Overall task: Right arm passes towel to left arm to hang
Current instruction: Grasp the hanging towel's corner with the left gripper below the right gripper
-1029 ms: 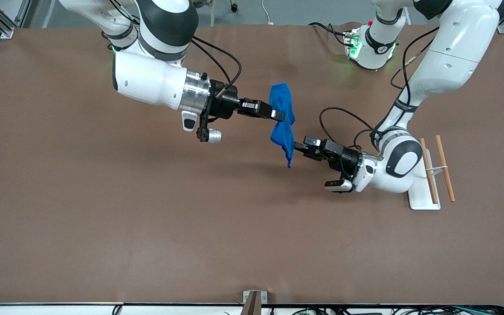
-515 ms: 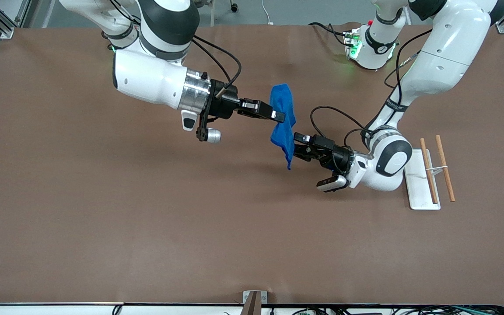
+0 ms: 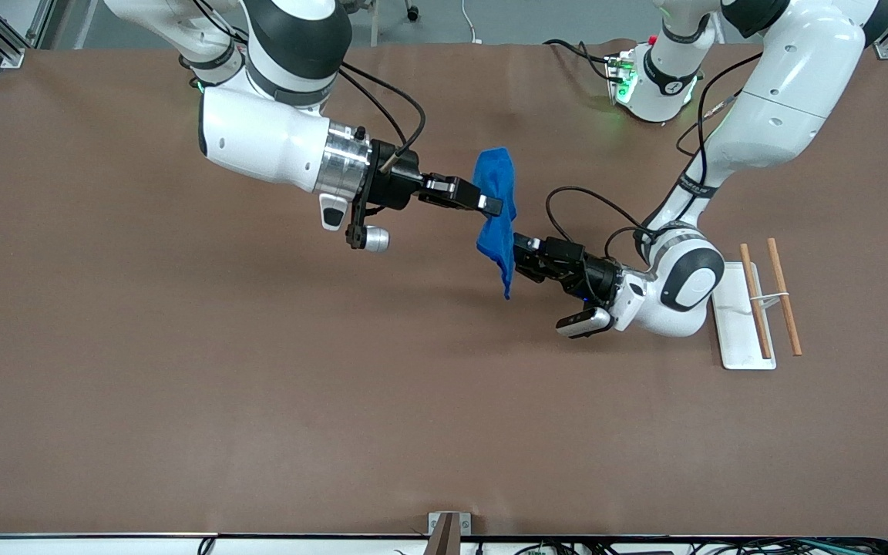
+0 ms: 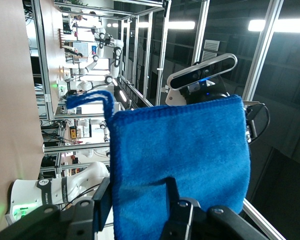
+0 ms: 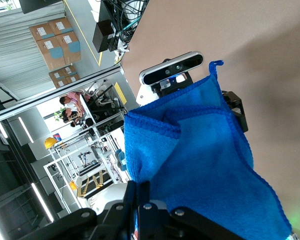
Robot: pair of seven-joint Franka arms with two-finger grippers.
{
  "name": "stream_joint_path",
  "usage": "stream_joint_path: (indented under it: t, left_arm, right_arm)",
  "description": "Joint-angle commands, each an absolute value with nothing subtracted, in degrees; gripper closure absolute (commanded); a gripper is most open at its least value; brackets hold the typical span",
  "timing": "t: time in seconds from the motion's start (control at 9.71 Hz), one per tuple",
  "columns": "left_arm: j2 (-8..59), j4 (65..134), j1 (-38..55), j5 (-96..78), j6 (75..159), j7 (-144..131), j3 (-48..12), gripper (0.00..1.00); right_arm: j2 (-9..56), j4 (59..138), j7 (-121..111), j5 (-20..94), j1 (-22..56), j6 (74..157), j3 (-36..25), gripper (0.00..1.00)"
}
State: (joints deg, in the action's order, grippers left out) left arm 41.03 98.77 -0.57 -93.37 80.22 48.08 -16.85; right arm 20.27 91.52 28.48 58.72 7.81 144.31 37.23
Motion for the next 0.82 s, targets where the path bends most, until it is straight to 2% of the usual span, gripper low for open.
stream_joint_path:
  t: [0.0, 0.21, 0.31, 0.41, 0.51, 0.72]
  left_arm:
    - [41.84, 99.23, -1.93, -93.96, 79.11, 48.52, -16.96, 0.52]
    - [41.84, 98.97, -2.46, -93.96, 78.22, 47.72, -16.96, 0.58]
    - [41.84, 98.88, -2.46, -93.96, 78.22, 47.72, -16.96, 0.65]
    - [41.75, 98.96, -2.72, -93.96, 78.14, 47.64, -16.96, 0.81]
    - [41.57, 98.96, -2.81, -93.96, 78.13, 47.64, -16.96, 0.89]
    - [40.61, 98.96, -3.42, -93.96, 78.13, 45.2, -16.96, 0.96]
  right_arm:
    - [20.57, 91.32, 28.13, 59.94, 7.29, 145.02, 38.23, 1.0]
    - [20.65, 91.32, 28.21, 59.94, 7.29, 145.02, 38.23, 1.0]
    - [20.57, 91.32, 28.13, 59.94, 7.29, 144.93, 38.23, 1.0]
    - [20.57, 91.32, 28.21, 59.94, 7.29, 144.93, 38.23, 1.0]
    - [20.57, 91.32, 28.13, 59.94, 7.29, 144.93, 38.23, 1.0]
    - [20.57, 91.32, 28.21, 59.94, 7.29, 144.93, 38.23, 1.0]
